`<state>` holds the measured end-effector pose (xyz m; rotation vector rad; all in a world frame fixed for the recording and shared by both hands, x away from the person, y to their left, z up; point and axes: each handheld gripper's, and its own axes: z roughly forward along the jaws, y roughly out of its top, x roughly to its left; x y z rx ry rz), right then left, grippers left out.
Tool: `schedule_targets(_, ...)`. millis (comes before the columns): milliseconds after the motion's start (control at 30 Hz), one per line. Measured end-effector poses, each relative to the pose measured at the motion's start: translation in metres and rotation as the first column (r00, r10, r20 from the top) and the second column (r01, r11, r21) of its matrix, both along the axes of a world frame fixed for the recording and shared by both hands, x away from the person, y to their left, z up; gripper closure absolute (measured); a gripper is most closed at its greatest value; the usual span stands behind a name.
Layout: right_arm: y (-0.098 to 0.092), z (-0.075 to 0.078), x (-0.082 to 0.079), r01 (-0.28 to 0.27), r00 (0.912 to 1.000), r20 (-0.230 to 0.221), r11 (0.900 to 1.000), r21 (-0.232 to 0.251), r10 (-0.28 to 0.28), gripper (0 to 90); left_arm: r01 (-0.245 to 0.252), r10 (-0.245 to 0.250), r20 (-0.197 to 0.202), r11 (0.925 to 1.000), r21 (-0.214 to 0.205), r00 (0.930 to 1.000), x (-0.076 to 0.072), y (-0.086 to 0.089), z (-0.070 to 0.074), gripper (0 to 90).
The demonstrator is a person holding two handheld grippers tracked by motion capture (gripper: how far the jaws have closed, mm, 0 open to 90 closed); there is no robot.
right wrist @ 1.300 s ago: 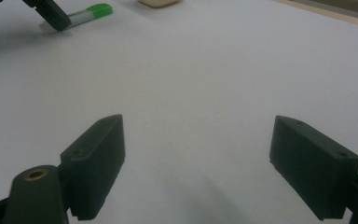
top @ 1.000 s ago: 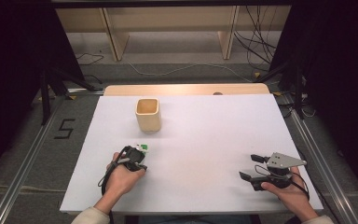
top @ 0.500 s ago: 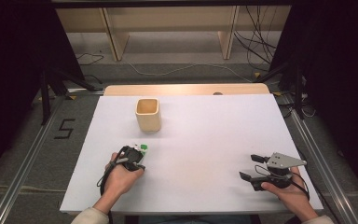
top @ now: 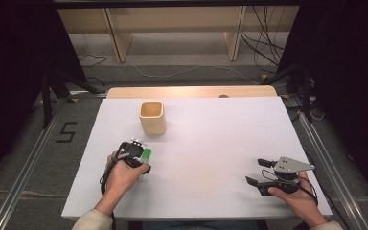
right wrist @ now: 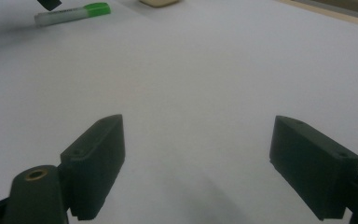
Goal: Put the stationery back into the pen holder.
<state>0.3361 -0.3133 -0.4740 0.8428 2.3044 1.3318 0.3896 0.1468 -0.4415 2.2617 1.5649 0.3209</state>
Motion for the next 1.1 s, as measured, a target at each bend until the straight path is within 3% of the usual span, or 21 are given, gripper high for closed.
schedule_targets(100, 0.000, 0.000, 0.000, 0.000, 1.0000, 0.001, 1.0000, 0.004, 0.000, 18.8, -0.049, 0.050, -0.023, 0.9987, 0.015, 0.9985, 0.009, 0.001, 0.000, 41.0)
schedule_targets(233, 0.000, 0.000, 0.000, -0.002, 1.0000, 0.001, 1.0000, 0.005, 0.002, 18.8, -0.086, 0.088, -0.046, 0.9952, 0.046, 0.9950, 0.021, 0.002, -0.003, 41.1)
schedule_targets(367, 0.000, 0.000, 0.000, 0.002, 1.0000, -0.003, 1.0000, 0.007, -0.002, 18.8, -0.102, 0.105, -0.085, 0.9937, 0.047, 0.9908, 0.028, 0.000, -0.008, 43.1)
schedule_targets(600, 0.000, 0.000, 0.000, -0.001, 1.0000, 0.000, 1.0000, 0.006, 0.001, 18.8, -0.084, 0.092, -0.124, 0.9940, 0.070, 0.9880, 0.031, -0.005, -0.012, 48.3)
schedule_targets(1100, 0.000, 0.000, 0.000, -0.002, 1.0000, 0.000, 1.0000, 0.006, 0.002, 18.8, -0.089, 0.101, -0.154, 0.9928, 0.080, 0.9828, 0.033, -0.008, -0.016, 60.3)
